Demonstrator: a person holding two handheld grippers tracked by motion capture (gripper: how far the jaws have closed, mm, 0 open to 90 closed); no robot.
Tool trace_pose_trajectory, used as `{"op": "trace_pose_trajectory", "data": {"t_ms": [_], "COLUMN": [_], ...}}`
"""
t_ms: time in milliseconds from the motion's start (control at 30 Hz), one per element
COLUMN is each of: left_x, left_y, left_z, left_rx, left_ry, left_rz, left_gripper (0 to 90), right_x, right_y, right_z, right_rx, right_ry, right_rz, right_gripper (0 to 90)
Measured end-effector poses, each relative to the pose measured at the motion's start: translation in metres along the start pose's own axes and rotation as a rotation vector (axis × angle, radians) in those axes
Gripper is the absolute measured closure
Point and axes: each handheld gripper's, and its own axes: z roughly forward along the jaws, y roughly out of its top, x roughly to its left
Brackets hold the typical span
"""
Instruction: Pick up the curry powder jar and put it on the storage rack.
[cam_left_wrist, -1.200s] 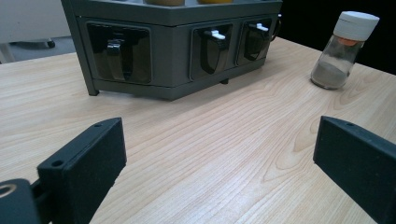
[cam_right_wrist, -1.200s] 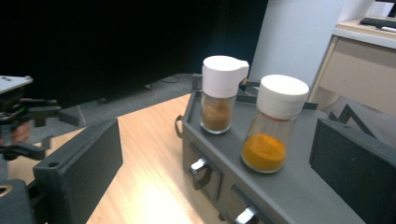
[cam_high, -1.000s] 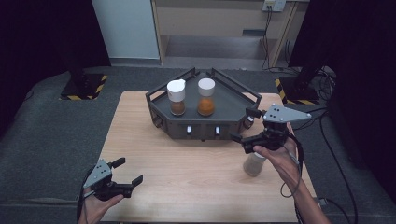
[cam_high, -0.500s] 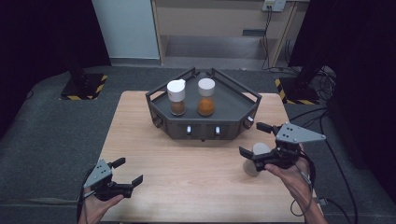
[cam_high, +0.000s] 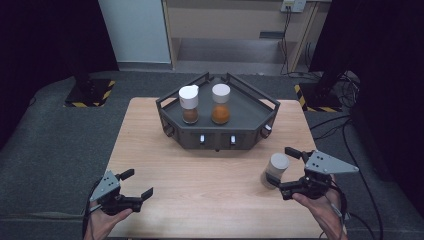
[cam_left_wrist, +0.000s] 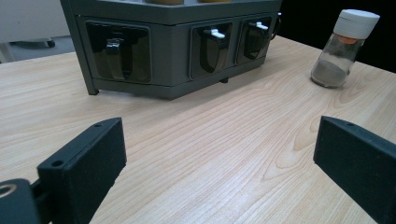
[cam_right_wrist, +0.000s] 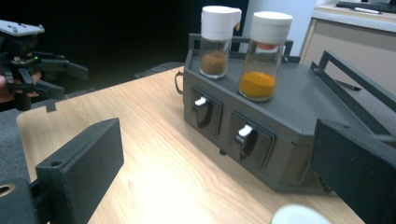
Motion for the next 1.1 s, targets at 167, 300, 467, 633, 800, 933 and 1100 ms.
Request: {"op": "trace_pose_trajectory", "data": {"t_ms": [167, 300, 467, 633, 800, 933, 1100], "left_x": [0.0, 0.0, -0.001, 0.0, 0.0, 0.0, -0.001], "left_y": [0.0, 0.0, 0.0, 0.0, 0.0, 0.001, 0.001], "left_z": [0.0, 0.0, 0.0, 0.0, 0.0, 0.0, 0.0], "left_rx": [0.001, 0.0, 0.003, 0.003, 0.004, 0.004, 0.003], "left_ry": [0.0, 0.001, 0.001, 0.001, 0.001, 0.001, 0.0], "left_rz": [0.002, 0.001, 0.004, 0.003, 0.003, 0.004, 0.005], "left_gripper": [1.4, 1.4, 1.4, 1.4, 1.4, 1.4, 1.4], "right_x": [0.005, 0.01, 0.01, 0.01, 0.007, 0.005, 0.005], "right_y": [-0.013, -0.02, -0.03, -0.04, -0.053, -0.062, -0.07], "right_z": [-0.006, -0.01, -0.014, -0.017, -0.02, -0.022, -0.023], "right_rx": [0.021, 0.053, 0.053, 0.056, 0.076, 0.082, 0.089], "right_ry": [-0.026, -0.049, -0.057, -0.064, -0.072, -0.081, -0.091], "right_rz": [0.015, 0.0, 0.026, 0.044, 0.068, 0.091, 0.114], "right_gripper": [3.8, 3.9, 3.8, 3.9, 4.2, 4.3, 4.4]}}
